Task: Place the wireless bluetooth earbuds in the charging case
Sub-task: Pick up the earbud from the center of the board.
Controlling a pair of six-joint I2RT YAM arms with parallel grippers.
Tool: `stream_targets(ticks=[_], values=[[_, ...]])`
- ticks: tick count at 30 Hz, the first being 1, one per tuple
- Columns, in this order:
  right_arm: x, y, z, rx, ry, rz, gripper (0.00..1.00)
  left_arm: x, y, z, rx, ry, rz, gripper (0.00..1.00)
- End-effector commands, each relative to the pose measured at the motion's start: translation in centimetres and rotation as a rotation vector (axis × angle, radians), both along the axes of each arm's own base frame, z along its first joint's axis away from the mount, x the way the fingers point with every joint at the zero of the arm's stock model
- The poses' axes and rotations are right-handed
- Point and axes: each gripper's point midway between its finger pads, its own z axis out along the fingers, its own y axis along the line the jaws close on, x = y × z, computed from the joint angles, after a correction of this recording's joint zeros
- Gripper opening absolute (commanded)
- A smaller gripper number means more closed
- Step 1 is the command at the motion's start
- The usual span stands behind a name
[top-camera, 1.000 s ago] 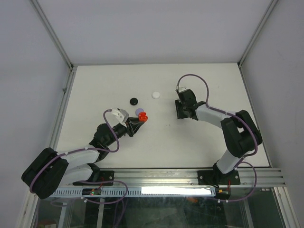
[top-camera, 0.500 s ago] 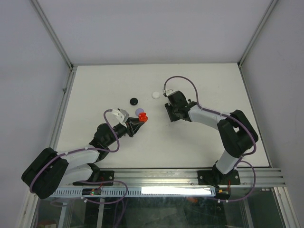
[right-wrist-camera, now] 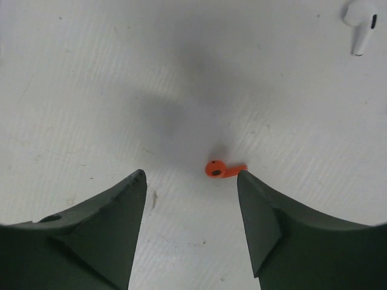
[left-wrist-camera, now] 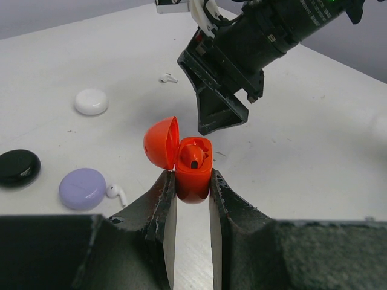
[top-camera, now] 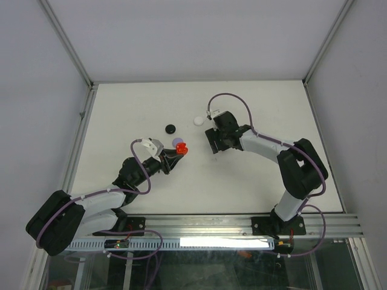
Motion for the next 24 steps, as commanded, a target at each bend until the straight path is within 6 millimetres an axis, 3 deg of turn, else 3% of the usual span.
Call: stream_targets(ticks=[1, 11, 16, 24], values=[[2.4, 0.0, 1.9, 0.082, -0.023, 0.008, 0.68, 0.3, -0.1, 2.6, -0.036, -0.079, -0.007, 0.0], [2.7, 0.7, 0.2, 0.154, 0.06, 0.087, 0.83, 0.3, -0.2, 2.6, -0.033, -0.08, -0.011, 0.0], [2.6, 0.6, -0.3, 0.152, 0.077, 0.103, 0.83, 0.3, -0.3, 2.6, -0.031, -0.078, -0.015, 0.0], [0.1, 0.4, -0.4, 0.174, 0.161, 0.091, 0.8, 0.1, -0.1, 2.8, -0.037, -0.086, -0.008, 0.0]])
